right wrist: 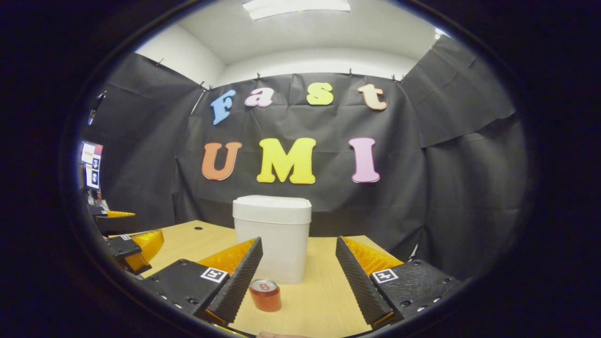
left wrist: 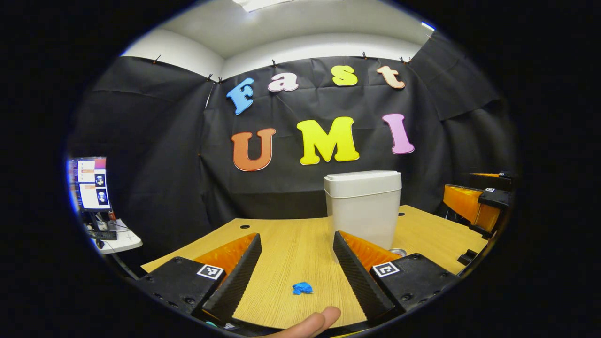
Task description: Press the lid of the desktop garbage bin to open it, pick up the crumpled paper on the desktop and throw it into the bin, then pick up the pop can on the desktop and drop it into the bin, and finally close the garbage bin lid.
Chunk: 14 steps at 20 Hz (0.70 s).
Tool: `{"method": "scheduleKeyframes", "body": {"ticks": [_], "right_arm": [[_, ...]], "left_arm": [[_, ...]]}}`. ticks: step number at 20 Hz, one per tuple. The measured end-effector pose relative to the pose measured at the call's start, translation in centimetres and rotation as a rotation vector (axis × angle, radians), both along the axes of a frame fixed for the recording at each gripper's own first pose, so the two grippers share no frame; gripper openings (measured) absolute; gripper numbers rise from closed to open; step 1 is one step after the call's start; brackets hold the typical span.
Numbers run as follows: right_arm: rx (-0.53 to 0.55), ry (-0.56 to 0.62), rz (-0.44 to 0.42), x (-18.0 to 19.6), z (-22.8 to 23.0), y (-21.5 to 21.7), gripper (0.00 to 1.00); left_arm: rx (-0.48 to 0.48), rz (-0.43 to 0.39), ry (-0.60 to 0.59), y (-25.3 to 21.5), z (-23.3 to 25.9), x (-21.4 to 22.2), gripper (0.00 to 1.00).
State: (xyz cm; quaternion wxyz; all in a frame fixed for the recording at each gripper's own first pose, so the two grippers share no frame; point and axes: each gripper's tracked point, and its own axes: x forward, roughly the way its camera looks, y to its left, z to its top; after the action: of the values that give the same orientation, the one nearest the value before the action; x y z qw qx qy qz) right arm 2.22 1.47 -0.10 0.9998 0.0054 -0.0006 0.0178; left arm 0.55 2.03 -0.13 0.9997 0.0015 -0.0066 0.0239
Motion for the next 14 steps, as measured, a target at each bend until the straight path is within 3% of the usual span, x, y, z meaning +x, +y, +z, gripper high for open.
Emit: {"method": "scheduleKeyframes", "body": {"ticks": [6, 9, 14], "right_arm": [[-0.018, -0.012, -0.049, -0.1, 1.2, -0.7, 0.95], [-0.015, -0.008, -0.034, 0.6, 1.5, 0.2, 0.95], [-0.045, -0.022, -0.004, 3.4, 3.7, 1.4, 0.82]], "left_arm": [[-0.009, -0.004, 0.025, 1.0, -0.5, -0.2, 0.99], [-0.004, -0.001, 0.037, 1.4, -0.8, -0.1, 0.99], [-0.014, 0.029, 0.074, 2.5, -2.0, 0.8, 0.99]]}}
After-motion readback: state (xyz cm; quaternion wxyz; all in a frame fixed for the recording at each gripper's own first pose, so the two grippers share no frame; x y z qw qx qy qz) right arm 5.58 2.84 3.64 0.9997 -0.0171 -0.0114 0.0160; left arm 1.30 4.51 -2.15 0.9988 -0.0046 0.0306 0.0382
